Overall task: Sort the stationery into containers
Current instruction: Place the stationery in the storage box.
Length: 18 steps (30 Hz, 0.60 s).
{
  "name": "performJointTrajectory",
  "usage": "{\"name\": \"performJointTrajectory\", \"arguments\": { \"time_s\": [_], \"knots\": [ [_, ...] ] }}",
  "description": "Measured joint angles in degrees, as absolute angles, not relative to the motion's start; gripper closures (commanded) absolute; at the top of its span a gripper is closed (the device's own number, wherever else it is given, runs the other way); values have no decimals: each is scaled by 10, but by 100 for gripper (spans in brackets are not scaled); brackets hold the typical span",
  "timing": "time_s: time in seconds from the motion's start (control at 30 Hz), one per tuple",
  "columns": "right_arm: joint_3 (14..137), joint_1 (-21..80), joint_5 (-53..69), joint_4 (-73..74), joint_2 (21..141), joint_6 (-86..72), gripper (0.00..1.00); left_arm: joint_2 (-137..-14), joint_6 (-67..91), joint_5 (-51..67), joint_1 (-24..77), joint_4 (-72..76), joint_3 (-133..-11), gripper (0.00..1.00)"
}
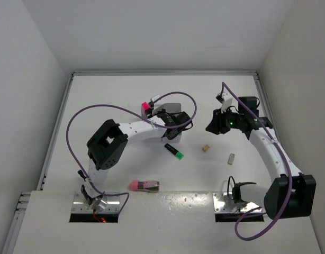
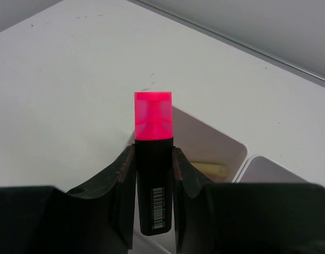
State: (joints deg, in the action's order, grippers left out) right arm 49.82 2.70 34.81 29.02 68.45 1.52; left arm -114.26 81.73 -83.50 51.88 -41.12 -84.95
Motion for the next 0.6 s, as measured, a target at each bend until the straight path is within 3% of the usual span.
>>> {"name": "performJointTrajectory", "arguments": {
  "time_s": [0.27,0.6],
  "knots": [
    [498,27,350,290,684,15,70,-1166,828,-836,514,-411,-860,96],
    [498,27,352,292,684,16,69,-1173,837,-836,514,-411,-860,69]
  ]
}}
